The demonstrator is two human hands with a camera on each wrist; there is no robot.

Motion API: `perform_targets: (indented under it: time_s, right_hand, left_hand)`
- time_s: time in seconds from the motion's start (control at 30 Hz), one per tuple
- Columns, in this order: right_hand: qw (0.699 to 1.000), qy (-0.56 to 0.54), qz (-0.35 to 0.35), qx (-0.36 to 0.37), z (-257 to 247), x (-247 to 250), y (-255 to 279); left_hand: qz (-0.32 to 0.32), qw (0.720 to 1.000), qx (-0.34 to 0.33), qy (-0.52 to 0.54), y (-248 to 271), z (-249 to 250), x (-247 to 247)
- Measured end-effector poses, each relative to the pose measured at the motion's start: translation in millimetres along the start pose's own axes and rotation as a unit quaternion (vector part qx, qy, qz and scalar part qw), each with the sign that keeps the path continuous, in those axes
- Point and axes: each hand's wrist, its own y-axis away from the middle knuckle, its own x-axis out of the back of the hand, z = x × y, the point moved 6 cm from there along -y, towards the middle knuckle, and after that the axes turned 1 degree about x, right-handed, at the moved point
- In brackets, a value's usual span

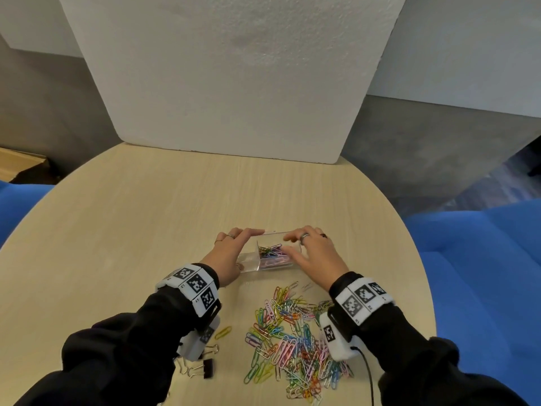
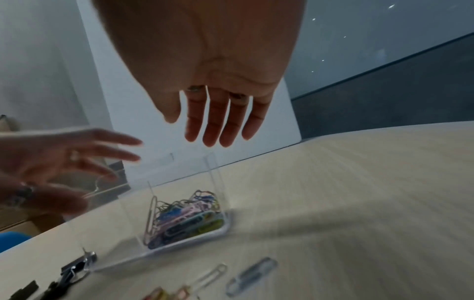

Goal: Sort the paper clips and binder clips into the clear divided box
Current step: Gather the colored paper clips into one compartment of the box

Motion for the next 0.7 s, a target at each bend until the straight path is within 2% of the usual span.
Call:
perform_targets:
  time_s: [0.07, 0.13, 0.17, 0.2, 0.23, 0.27, 0.37, 0.47, 0.57, 0.63, 0.7]
  right_hand:
    - [0.999, -0.029, 0.029, -0.018, 14.2, 9.4, 12.1]
    - [0.998, -0.033, 0.015, -0.043, 30.6, 6.2, 24.6]
    - [0.998, -0.024, -0.009, -0.055, 38.7, -0.9, 31.0]
    - [0.997, -0.01, -0.043, -0.063, 45.4, -10.6, 37.6]
    - [0.994, 0.005, -0.086, -0.067, 50.4, -22.7, 44.5]
    - [0.989, 0.021, -0.133, -0.065, 53.1, -35.6, 51.3]
    - [0.971, 0.081, -0.222, -0.045, 52.4, -63.0, 68.6]
    - [0.965, 0.109, -0.233, -0.039, 50.6, -70.4, 81.5]
    - [0.961, 0.094, -0.26, -0.024, 49.6, -71.5, 99.1]
    - [0.973, 0.042, -0.228, -0.026, 50.5, -62.2, 106.3]
    - [0.992, 0.002, -0.108, -0.068, 61.2, -41.8, 110.0]
  left_hand:
    - [0.096, 0.994, -0.043, -0.021, 11.8, 6.3, 10.4]
    - [0.203, 0.972, -0.117, -0.037, 30.5, 14.9, 15.7]
    - [0.23, 0.961, -0.147, -0.033, 40.5, 19.8, 12.6]
    - [0.224, 0.96, -0.164, -0.025, 48.9, 24.4, 5.5]
    - [0.192, 0.967, -0.165, -0.01, 54.9, 28.4, -5.1]
    - [0.127, 0.981, -0.147, 0.006, 57.7, 30.0, -21.3]
    - [-0.05, 0.997, -0.055, -0.026, 54.1, 20.7, -73.5]
    - [-0.121, 0.988, -0.017, -0.093, 46.7, 15.3, -105.9]
    - [-0.161, 0.976, -0.06, -0.133, 52.3, 27.6, -125.2]
    - [-0.173, 0.978, -0.082, -0.086, 57.3, 37.1, -126.7]
    - [-0.155, 0.985, -0.07, -0.027, 56.1, 41.5, -118.9]
